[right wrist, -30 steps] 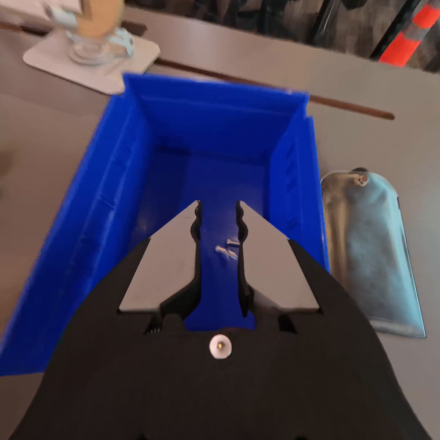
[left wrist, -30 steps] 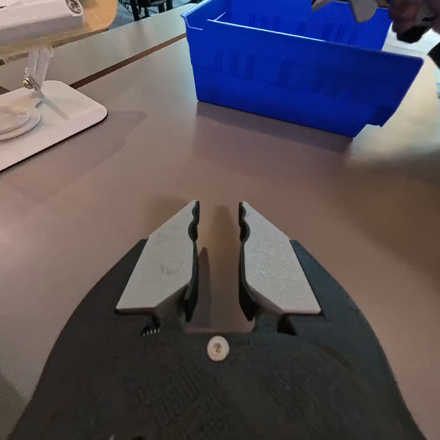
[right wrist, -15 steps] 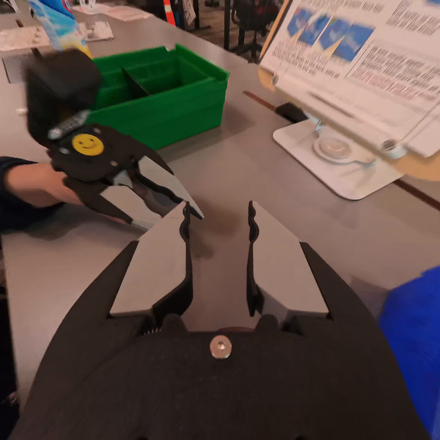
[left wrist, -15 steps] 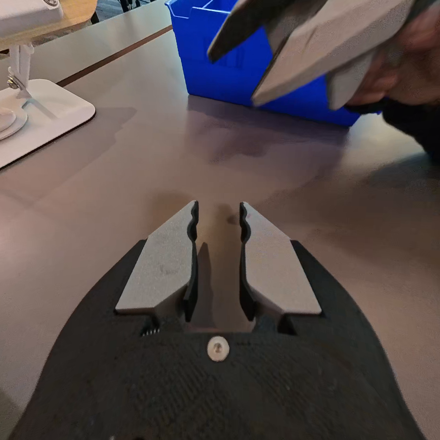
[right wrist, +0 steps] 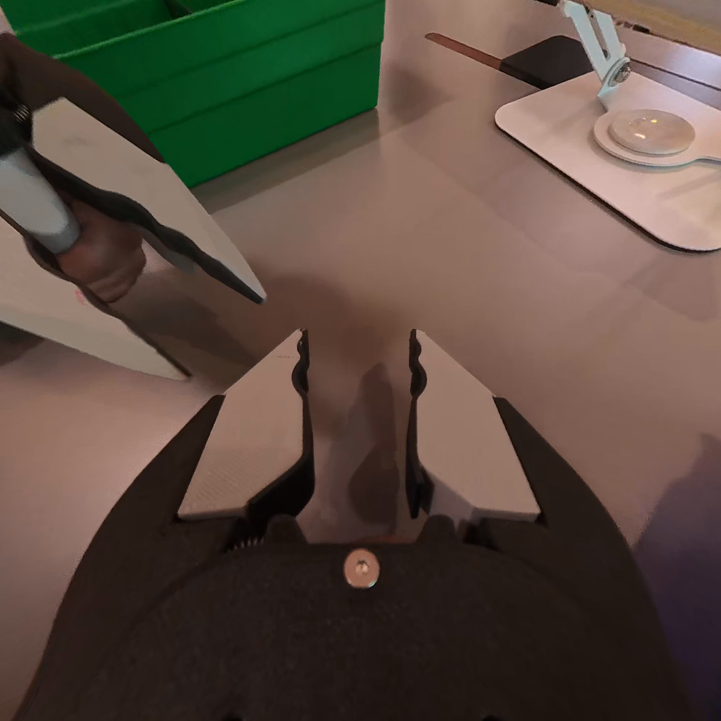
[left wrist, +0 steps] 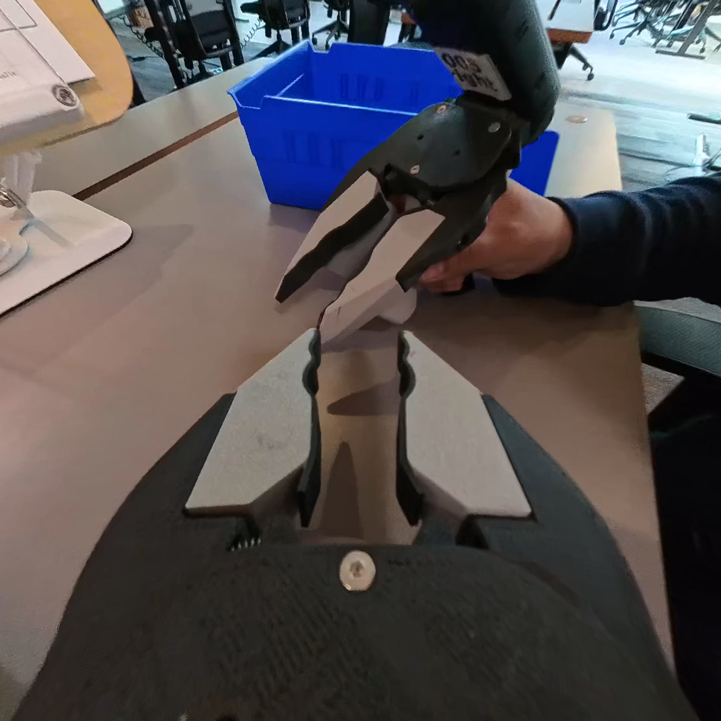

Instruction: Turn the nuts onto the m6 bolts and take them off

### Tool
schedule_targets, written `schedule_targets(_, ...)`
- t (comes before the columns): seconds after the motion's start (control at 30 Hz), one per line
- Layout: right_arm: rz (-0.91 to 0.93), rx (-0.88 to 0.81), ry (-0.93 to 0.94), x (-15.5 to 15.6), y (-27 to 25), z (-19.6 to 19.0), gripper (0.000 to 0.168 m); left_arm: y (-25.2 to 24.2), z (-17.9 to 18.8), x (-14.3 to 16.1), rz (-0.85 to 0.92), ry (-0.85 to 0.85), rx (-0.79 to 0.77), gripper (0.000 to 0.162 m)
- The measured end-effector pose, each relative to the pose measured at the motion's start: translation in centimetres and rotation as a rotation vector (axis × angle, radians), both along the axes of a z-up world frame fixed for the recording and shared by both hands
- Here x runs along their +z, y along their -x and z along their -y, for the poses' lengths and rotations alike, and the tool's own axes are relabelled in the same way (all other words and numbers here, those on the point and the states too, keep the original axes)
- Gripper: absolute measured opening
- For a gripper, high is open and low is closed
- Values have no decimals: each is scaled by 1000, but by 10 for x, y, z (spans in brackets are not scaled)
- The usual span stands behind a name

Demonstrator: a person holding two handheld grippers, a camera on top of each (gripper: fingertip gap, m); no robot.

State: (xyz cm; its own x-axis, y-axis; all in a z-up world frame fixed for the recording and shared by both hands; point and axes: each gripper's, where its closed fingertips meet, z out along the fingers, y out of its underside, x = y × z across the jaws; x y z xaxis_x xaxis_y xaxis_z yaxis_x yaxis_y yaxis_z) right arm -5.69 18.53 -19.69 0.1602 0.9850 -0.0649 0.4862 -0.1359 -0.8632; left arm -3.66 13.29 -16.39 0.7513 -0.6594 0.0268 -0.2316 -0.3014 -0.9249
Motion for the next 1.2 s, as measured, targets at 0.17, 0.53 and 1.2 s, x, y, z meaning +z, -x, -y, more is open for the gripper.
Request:
schedule_targets(0.17,-22,32,-61,11,-1,12,48,26,45,54,37,-135,42,37)
schedule_targets(0.53,-25,56,-85,10,-1,16,47,195,136,30,-209,136,231,48)
schedule_targets(1.2,-83,-63,-118,10,10,-24,44,240,145,-33,-319,240,46,29)
